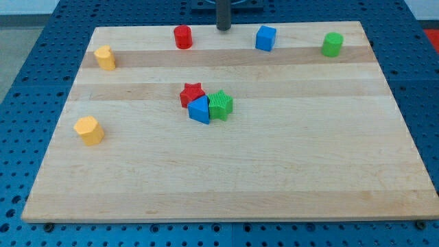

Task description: Point at the red circle

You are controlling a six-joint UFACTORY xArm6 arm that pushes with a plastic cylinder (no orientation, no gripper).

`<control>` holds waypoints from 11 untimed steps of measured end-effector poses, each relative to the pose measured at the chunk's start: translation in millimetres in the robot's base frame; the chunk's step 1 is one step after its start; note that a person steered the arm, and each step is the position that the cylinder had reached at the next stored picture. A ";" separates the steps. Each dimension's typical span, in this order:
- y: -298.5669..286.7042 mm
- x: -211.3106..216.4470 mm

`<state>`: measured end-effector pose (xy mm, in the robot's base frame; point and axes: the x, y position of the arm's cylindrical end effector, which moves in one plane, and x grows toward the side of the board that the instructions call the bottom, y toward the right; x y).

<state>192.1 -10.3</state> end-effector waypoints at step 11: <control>-187.0 54.3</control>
<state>246.4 -197.3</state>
